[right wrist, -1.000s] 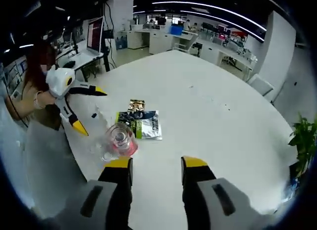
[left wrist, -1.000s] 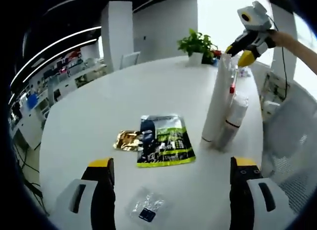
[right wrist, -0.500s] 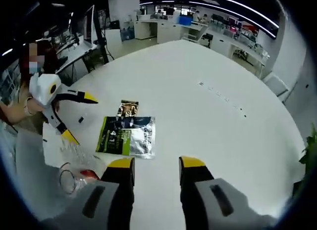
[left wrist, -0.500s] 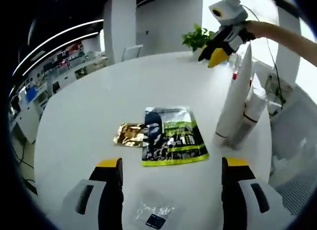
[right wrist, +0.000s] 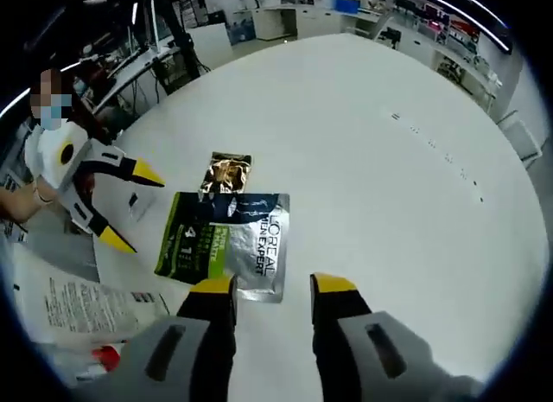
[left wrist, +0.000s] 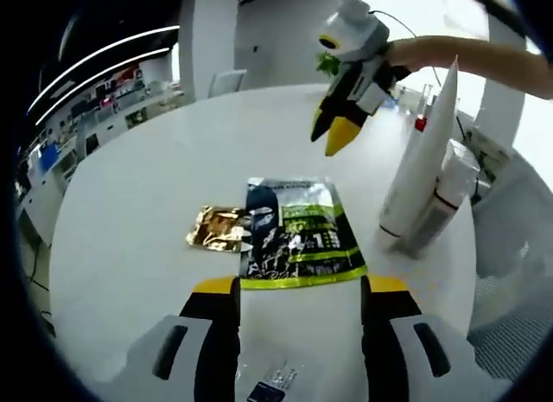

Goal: Arrange the skincare products in the storage area until every visible bottle or jar stands upright without overlapping.

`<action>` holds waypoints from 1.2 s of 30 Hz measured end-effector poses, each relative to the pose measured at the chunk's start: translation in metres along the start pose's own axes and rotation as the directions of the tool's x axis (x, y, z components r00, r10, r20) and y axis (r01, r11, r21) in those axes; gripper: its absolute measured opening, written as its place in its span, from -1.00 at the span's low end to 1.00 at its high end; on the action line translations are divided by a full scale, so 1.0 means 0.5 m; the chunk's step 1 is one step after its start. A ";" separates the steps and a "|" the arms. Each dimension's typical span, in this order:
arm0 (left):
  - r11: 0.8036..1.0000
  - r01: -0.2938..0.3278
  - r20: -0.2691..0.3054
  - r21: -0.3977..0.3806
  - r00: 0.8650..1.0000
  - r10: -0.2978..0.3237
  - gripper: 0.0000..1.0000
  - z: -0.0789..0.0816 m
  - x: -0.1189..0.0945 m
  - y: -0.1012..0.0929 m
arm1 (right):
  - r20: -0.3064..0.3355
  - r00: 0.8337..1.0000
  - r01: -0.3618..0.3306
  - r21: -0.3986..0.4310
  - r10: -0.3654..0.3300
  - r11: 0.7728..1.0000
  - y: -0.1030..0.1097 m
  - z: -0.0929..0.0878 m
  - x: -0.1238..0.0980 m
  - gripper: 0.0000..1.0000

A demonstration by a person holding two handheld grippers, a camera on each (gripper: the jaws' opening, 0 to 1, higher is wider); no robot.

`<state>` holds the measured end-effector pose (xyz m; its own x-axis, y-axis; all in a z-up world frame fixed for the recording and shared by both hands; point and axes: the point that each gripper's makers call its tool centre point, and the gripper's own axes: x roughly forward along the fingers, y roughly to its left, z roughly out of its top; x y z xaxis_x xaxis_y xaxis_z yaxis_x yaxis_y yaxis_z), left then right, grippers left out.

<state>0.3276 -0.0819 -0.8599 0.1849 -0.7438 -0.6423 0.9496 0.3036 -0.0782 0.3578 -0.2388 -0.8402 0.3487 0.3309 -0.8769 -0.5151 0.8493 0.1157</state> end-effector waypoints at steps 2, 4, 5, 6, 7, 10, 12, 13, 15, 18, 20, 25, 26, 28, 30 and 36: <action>1.000 0.000 -0.010 0.005 1.000 0.000 0.07 -0.006 0.005 0.000 | -0.004 1.000 -0.005 0.000 0.005 1.000 -0.002 0.005 0.007 -0.30; 1.000 0.010 -0.021 0.005 1.000 -0.010 0.01 -0.010 0.006 -0.007 | -0.003 1.000 -0.019 0.007 0.019 1.000 0.001 0.009 0.013 -0.28; 1.000 0.009 -0.023 0.004 1.000 -0.009 0.01 -0.011 0.007 -0.008 | -0.004 1.000 -0.024 0.008 0.024 1.000 0.003 0.010 0.017 -0.28; 1.000 0.008 -0.028 0.003 1.000 -0.008 0.02 -0.013 0.008 -0.008 | -0.007 1.000 -0.030 0.009 0.030 1.000 0.005 0.010 0.020 -0.27; 1.000 0.011 -0.035 0.006 0.999 -0.011 0.02 -0.014 0.008 -0.010 | -0.009 0.999 -0.035 0.009 0.035 0.999 0.007 0.009 0.024 -0.25; 1.000 0.015 -0.041 0.012 0.999 -0.014 -0.01 -0.018 0.010 -0.011 | -0.014 0.999 -0.050 0.013 0.050 0.999 0.013 0.008 0.034 -0.23; 1.000 0.008 -0.038 0.021 0.999 -0.008 -0.05 -0.018 0.011 -0.010 | -0.019 0.998 -0.063 0.011 0.063 0.998 0.017 0.009 0.040 -0.22; 1.000 0.006 -0.041 0.024 0.999 -0.005 -0.04 -0.019 0.012 -0.010 | -0.022 0.997 -0.072 0.009 0.072 0.997 0.016 0.011 0.044 -0.22; 1.000 -0.011 -0.035 0.014 0.999 0.011 -0.02 -0.017 0.009 -0.003 | -0.024 0.996 -0.090 0.011 0.091 0.996 0.017 0.014 0.048 -0.22; 0.999 -0.047 -0.017 0.000 0.999 0.047 0.00 -0.011 0.003 0.016 | -0.039 0.994 -0.100 0.009 0.100 0.995 0.020 0.020 0.053 -0.21; 0.997 -0.079 -0.020 0.003 0.997 0.079 -0.02 -0.011 0.002 0.036 | -0.047 0.994 -0.097 0.006 0.097 0.995 0.022 0.016 0.060 -0.16; 0.994 -0.105 -0.038 0.018 0.994 0.106 0.09 -0.013 0.003 0.073 | -0.070 0.992 -0.102 -0.014 0.101 0.995 0.038 0.005 0.067 -0.10; 0.995 -0.101 -0.044 0.027 0.994 0.102 0.07 -0.014 0.004 0.077 | -0.072 0.992 -0.107 -0.011 0.106 0.994 0.040 0.003 0.067 -0.09; 0.991 -0.113 -0.065 0.072 0.991 0.118 0.08 -0.019 0.004 0.087 | -0.080 0.990 -0.114 -0.019 0.112 0.993 0.047 -0.003 0.068 -0.08; 0.990 -0.102 -0.091 0.102 0.990 0.111 0.09 -0.026 0.010 0.090 | -0.102 0.989 -0.112 -0.029 0.108 0.993 0.049 -0.013 0.067 -0.10; 0.996 -0.079 -0.086 0.049 0.993 0.083 0.03 -0.030 0.022 0.103 | -0.119 0.987 -0.108 0.009 0.108 0.994 0.052 -0.030 0.054 -0.18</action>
<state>0.3745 -0.0654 -0.8824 0.2405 -0.6618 -0.7100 0.9434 0.3316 0.0105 0.3422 -0.2139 -0.8679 0.1949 0.3696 -0.9085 -0.5423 0.8124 0.2141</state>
